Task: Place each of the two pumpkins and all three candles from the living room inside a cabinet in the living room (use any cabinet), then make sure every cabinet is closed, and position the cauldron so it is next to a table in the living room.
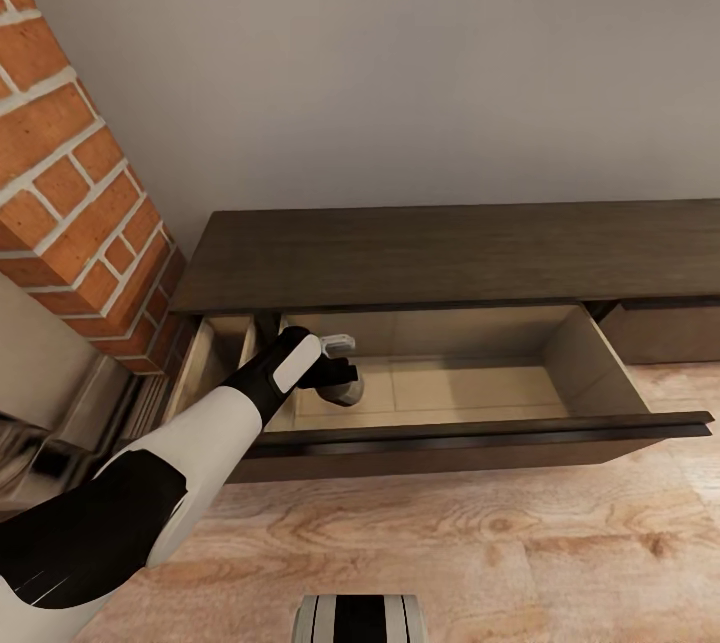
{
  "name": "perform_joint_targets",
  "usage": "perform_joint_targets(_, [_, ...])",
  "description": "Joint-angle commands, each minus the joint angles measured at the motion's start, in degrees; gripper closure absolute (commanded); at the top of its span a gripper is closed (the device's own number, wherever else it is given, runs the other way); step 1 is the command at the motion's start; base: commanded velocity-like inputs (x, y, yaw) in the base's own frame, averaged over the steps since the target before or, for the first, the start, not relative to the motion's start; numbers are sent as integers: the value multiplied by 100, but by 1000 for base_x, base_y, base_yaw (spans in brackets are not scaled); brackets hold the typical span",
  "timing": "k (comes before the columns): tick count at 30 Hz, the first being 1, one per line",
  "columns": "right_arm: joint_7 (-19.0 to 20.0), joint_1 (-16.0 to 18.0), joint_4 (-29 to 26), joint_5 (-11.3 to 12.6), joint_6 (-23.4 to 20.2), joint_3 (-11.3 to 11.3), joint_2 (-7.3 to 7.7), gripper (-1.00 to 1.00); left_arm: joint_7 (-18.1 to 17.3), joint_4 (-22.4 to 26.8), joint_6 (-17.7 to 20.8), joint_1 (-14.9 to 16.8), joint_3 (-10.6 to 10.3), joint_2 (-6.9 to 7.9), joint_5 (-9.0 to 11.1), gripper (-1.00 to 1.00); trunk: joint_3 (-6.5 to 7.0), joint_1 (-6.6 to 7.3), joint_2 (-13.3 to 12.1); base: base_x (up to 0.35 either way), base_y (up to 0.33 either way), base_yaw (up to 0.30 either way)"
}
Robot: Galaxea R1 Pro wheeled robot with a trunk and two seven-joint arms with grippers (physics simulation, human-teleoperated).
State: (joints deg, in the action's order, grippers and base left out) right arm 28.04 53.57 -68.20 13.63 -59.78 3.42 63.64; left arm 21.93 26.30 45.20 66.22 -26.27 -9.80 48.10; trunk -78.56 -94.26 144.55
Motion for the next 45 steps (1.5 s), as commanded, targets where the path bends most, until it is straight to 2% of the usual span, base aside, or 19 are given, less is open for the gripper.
perform_joint_targets(1, [15,14,3,-3,-22,18,7,-100,48,7,3,4,-35,4,60,100,-5,1,2,0,0,0])
perform_joint_targets(12, [12,14,1,-1,-22,25,8,-100,48,10,-2,4,-36,4,75,100,-239,-25,16,0,0,-105])
perform_joint_targets(28, [9,14,6,-3,-22,27,8,-100,48,16,-2,4,-36,4,56,100,-242,-25,16,0,0,-20])
perform_joint_targets(37, [8,14,6,-2,-22,28,10,-100,96,17,-9,4,-36,4,34,100,-442,-48,28,0,0,0])
perform_joint_targets(45, [8,13,4,-2,-22,29,16,-100,101,17,-209,4,-36,4,40,100,-442,-48,28,0,0,0])
